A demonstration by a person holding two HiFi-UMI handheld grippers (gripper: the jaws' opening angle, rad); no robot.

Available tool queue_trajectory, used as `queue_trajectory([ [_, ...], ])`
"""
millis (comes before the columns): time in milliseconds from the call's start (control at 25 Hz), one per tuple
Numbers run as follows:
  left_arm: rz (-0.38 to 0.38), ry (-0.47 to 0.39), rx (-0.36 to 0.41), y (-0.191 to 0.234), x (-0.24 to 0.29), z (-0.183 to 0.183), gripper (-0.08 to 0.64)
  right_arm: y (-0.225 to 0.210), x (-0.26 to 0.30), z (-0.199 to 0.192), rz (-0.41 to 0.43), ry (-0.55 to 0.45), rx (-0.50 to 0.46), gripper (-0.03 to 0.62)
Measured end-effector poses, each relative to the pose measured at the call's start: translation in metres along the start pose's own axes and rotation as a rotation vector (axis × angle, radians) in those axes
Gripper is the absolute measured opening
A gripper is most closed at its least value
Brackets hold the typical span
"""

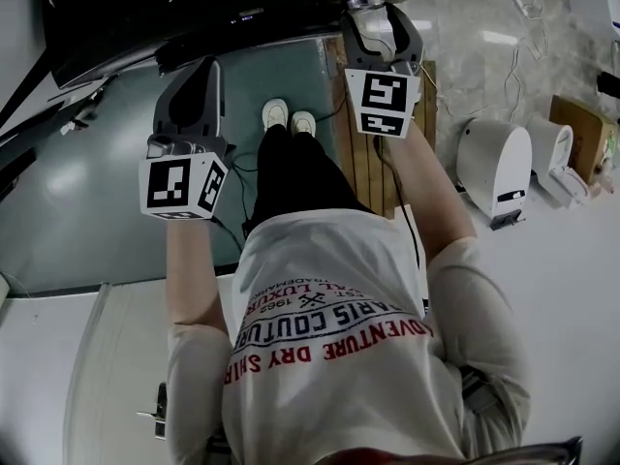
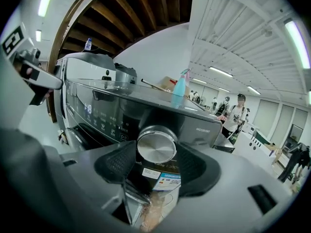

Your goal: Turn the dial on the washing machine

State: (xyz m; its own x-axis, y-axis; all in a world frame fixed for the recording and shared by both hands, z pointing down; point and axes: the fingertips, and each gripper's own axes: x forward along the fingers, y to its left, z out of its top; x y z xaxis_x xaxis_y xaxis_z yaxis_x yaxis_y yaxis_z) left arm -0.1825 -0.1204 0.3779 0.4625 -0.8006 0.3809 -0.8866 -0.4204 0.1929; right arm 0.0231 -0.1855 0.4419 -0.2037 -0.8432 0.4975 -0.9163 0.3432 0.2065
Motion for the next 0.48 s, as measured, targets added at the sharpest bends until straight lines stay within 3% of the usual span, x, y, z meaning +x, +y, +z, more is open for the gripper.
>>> queue_trajectory([
  [240, 0.004, -0.013, -0.008, -0.015, -0.003, -0.008, 0.015, -0.001, 0.001, 0.000, 0.013, -0.016, 0.024, 0.266],
  [480, 0.021, -0.013, -0.023, -0.021, -0.010, -0.011, 0.015, -0.008, 0.003, -0.005, 0.024, 0.010, 0.118, 0.273],
])
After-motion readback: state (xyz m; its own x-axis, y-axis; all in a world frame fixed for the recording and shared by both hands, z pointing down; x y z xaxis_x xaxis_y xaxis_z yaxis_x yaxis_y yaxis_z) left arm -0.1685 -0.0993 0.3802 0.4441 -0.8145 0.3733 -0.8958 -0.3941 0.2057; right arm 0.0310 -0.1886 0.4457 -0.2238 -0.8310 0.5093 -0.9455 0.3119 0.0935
